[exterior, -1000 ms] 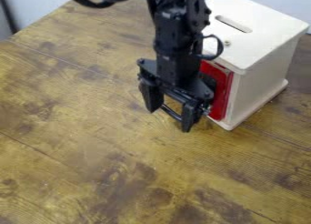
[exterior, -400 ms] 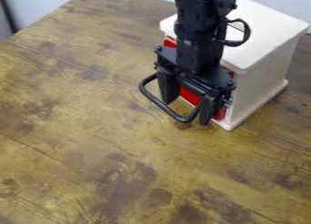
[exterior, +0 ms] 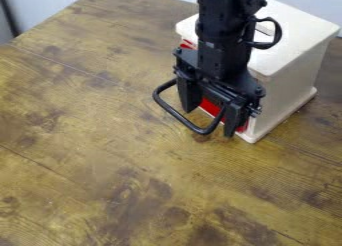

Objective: Close the drawer

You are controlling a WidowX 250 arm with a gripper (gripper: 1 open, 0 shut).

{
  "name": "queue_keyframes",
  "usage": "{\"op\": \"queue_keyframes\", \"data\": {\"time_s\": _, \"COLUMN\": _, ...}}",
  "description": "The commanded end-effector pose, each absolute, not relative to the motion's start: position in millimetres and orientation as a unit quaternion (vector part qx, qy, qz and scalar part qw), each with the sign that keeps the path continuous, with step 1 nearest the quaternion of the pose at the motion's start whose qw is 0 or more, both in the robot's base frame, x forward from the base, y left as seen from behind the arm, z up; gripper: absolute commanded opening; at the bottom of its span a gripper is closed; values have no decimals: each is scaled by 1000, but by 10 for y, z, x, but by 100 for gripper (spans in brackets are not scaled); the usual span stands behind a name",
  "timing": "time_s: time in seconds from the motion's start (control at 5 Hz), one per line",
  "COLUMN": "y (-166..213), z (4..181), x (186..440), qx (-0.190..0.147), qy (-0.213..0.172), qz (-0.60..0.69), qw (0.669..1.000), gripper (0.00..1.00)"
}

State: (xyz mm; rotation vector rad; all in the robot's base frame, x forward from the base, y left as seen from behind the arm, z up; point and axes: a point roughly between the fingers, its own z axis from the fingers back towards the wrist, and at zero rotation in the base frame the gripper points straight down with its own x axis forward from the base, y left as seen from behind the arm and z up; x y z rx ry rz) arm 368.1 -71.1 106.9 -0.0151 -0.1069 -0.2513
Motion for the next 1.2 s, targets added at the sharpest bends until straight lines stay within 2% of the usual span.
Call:
{"op": "queue_keyframes", "data": {"time_s": 0.0, "y": -777, "z": 1357, "x": 3697, "qx": -11, "qy": -94, "qz": -131, "qw": 987, "gripper": 100}}
{"op": "queue_keyframes", "data": {"time_s": 1.0, "y": -804, "z": 1162, "x": 3662, "qx": -7, "qy": -73, "qz": -125, "qw": 989, "gripper": 100}}
